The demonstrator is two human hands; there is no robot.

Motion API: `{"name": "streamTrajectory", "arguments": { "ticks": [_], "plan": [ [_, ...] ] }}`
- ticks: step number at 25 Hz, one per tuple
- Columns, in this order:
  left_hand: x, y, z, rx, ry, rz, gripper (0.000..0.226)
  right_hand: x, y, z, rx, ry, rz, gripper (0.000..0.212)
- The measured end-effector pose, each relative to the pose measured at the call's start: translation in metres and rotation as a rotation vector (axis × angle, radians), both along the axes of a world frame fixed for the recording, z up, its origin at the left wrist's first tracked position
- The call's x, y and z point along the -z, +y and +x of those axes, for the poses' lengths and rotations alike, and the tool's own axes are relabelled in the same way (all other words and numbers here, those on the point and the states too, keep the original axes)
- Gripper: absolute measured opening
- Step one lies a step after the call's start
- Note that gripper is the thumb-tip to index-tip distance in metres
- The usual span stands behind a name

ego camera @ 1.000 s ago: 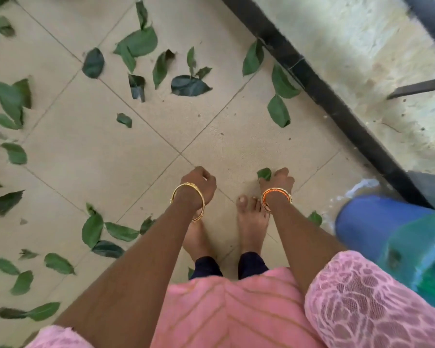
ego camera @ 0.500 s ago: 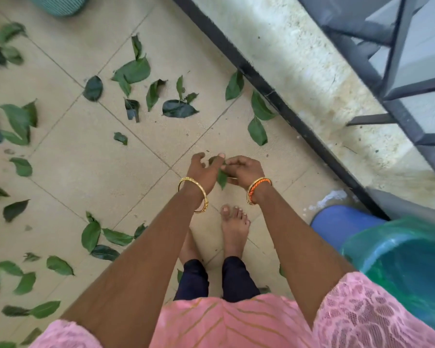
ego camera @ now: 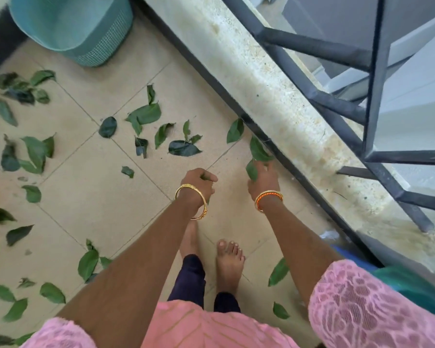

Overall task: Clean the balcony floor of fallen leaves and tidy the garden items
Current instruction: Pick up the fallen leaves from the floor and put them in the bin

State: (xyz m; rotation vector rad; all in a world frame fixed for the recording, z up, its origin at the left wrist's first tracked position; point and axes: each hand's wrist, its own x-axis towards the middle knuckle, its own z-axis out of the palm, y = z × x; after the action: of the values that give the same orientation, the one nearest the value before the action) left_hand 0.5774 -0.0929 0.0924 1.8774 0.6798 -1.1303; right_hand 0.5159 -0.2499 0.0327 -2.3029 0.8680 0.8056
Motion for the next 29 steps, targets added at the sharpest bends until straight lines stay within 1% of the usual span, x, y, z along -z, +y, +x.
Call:
{"name": "streamTrajectory", "arguments": {
  "ticks": [2,3,5,7,9,11,14,16,18,19,20,22,24,25,27,29],
  "plan": [
    [0.025,0.010,0.003,0.025,-0.019,0.052,0.033,0.034,-0.015,0.001,-0.236,0.071,-0.098,0.071],
    [0.038,0.013,0.005,0.032,-0.017,0.066,0.027,0.050,-0.020,0.003,-0.295,0.082,-0.126,0.076],
    [0.057,0.018,0.007,0.035,0.019,0.054,0.016,0.075,-0.023,0.001,-0.320,0.073,-0.151,0.077],
    [0.069,0.021,0.002,-0.019,0.074,0.050,0.025,0.088,-0.019,-0.004,-0.291,-0.006,-0.203,0.074],
    [0.076,0.021,-0.002,-0.052,0.111,0.052,0.034,0.094,-0.015,-0.011,-0.213,-0.117,-0.231,0.070],
    [0.081,0.018,-0.005,-0.034,0.128,0.059,0.037,0.099,-0.010,-0.017,-0.158,-0.215,-0.228,0.057],
    [0.083,0.014,-0.005,-0.045,0.110,0.052,0.031,0.102,-0.007,-0.021,-0.136,-0.253,-0.211,0.037],
    [0.084,0.013,-0.004,0.002,0.093,0.051,0.025,0.095,-0.006,-0.022,-0.121,-0.237,-0.177,0.032],
    [0.081,0.013,-0.003,0.042,0.078,0.070,0.020,0.080,0.000,-0.020,-0.019,-0.224,-0.168,0.029],
    [0.077,0.012,-0.003,0.032,0.063,0.078,0.018,0.068,0.006,-0.017,0.076,-0.225,-0.131,0.029],
    [0.071,0.010,-0.002,0.001,0.046,0.072,0.020,0.054,0.014,-0.013,0.181,-0.219,-0.049,0.031],
    [0.057,0.005,-0.001,-0.065,0.011,0.049,0.036,0.018,0.037,-0.006,0.324,-0.154,0.214,0.034],
    [0.042,-0.001,0.002,-0.017,-0.034,0.072,0.045,-0.013,0.059,-0.004,0.318,-0.067,0.506,0.024],
    [0.034,-0.002,0.004,0.006,-0.060,0.076,0.044,-0.025,0.067,-0.004,0.307,-0.062,0.598,0.024],
    [0.020,-0.001,-0.001,-0.013,-0.084,0.047,0.038,-0.044,0.077,0.004,0.316,-0.075,0.628,0.032],
    [0.007,0.002,-0.009,-0.083,-0.064,0.044,0.038,-0.052,0.081,0.020,0.371,-0.047,0.526,0.027]
  ]
}}
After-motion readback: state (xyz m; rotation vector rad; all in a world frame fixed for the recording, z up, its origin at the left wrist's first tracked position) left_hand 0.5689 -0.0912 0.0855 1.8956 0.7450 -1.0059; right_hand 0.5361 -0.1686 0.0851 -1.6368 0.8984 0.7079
